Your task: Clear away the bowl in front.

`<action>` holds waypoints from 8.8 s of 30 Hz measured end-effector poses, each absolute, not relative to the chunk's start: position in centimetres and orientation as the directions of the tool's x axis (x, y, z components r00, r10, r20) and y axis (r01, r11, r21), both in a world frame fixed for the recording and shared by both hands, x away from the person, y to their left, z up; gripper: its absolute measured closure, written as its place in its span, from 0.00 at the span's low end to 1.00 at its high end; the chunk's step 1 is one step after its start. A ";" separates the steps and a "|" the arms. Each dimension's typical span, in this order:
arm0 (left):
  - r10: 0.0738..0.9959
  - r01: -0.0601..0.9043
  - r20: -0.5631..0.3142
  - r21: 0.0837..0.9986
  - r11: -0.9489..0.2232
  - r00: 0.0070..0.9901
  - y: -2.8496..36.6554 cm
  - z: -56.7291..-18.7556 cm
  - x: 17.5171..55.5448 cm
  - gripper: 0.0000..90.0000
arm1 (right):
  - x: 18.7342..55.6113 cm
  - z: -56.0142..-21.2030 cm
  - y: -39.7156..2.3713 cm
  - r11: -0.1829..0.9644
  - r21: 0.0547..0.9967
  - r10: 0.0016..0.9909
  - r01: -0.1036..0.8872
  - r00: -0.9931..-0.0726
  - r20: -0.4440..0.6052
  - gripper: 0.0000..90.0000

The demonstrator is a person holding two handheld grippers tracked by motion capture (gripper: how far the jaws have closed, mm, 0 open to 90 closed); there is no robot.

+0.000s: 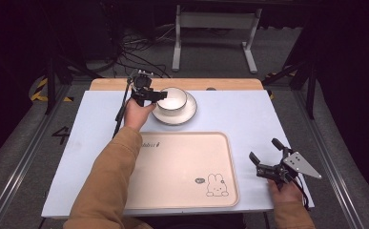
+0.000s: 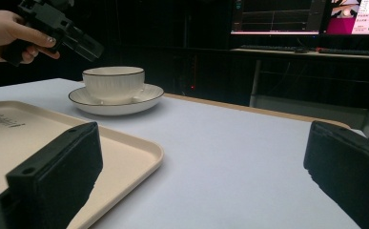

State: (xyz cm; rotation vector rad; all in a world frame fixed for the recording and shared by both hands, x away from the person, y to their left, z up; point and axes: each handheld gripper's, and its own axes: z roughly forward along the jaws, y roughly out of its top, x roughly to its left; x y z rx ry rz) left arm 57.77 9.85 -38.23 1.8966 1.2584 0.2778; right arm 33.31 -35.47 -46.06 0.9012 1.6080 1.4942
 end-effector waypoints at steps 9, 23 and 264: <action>0.872 0.712 -0.227 0.680 -0.177 0.434 9.8 -40.1 58.8 0.26 | 33.3 -46.1 -35.5 0.072 0.997 0.880 0.002 -0.471 -0.062 0.00; 0.865 0.762 -0.275 0.625 -0.171 0.420 9.2 -42.0 59.6 0.37 | 33.3 -46.1 -35.5 0.072 0.997 0.879 0.000 -0.472 -0.063 0.00; 0.524 0.541 -0.183 0.473 -0.695 0.832 7.2 -38.3 43.5 0.53 | 33.3 -46.1 -35.5 0.072 0.997 0.876 0.002 -0.477 -0.063 0.00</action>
